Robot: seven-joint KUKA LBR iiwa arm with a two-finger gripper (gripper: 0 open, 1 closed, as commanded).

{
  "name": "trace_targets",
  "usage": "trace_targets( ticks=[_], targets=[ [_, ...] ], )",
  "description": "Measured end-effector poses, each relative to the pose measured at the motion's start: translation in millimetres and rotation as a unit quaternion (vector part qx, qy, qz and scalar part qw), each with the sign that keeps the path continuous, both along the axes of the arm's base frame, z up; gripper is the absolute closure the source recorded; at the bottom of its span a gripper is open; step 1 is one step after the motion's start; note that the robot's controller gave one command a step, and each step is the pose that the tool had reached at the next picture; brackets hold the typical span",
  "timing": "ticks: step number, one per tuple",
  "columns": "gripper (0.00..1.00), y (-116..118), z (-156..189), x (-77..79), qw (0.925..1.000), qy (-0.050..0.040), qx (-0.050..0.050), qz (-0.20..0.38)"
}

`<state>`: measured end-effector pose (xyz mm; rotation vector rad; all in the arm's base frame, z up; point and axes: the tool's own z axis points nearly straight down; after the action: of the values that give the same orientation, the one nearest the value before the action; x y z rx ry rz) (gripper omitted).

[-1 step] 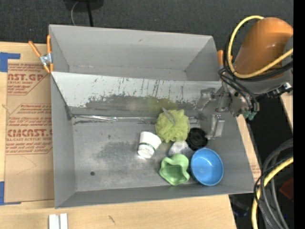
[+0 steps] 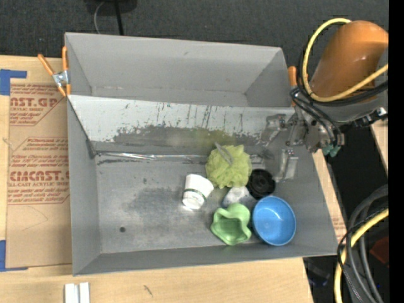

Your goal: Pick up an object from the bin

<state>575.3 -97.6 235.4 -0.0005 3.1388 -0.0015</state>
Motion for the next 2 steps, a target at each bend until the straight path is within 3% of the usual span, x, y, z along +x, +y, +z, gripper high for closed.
trace_targets(
  ticks=[1, 2],
  targets=[
    [0.0, -12.0, -51.1, -20.9, 0.9981, -0.0009, 0.0, 0.061],
    [0.0, -37.8, -74.8, -88.9, 0.9841, 0.0016, 0.0, 0.177]
  ],
)
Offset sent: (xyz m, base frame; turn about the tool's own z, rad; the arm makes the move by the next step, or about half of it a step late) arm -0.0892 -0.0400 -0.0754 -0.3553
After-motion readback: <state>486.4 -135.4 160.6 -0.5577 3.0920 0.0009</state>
